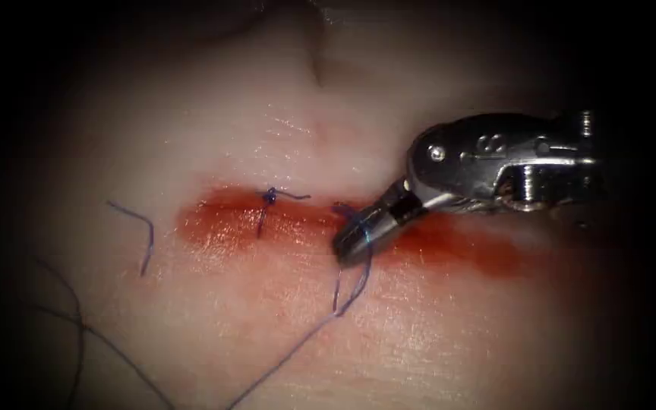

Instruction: Wound Closure

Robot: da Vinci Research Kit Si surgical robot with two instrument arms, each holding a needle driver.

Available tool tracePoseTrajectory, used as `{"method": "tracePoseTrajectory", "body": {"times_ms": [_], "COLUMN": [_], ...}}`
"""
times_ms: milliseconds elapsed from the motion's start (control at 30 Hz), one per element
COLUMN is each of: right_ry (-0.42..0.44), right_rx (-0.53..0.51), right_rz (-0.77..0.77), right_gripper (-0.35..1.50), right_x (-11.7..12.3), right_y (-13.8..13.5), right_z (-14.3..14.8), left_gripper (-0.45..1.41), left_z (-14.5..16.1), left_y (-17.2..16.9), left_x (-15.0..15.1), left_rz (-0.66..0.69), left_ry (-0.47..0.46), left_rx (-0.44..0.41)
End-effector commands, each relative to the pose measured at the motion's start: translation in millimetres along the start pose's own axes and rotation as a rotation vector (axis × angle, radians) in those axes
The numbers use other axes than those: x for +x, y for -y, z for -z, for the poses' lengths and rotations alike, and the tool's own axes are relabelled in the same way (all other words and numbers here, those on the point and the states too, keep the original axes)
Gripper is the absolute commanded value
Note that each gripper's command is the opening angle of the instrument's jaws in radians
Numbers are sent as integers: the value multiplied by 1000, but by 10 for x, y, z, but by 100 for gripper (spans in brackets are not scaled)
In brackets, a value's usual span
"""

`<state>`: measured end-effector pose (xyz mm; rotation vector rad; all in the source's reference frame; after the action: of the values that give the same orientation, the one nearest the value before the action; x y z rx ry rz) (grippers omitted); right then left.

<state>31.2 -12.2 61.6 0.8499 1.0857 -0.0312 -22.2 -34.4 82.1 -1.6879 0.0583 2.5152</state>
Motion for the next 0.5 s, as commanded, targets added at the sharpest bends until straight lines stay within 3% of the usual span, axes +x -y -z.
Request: {"method": "tracePoseTrajectory", "body": {"times_ms": [33, 500], "right_ry": [2, 52], "right_rx": [-6, -52], "right_rz": [5, 39], "right_gripper": [-35, -35], "right_x": [-5, -9], "right_y": [-10, -35], "right_z": [-2, 14], "left_gripper": [-45, -45], "left_z": [-5, 23], "left_y": [-18, -74], "left_x": [-2, 7], "left_rz": [9, 34], "left_ry": [0, 1], "left_rx": [-7, -29]}}
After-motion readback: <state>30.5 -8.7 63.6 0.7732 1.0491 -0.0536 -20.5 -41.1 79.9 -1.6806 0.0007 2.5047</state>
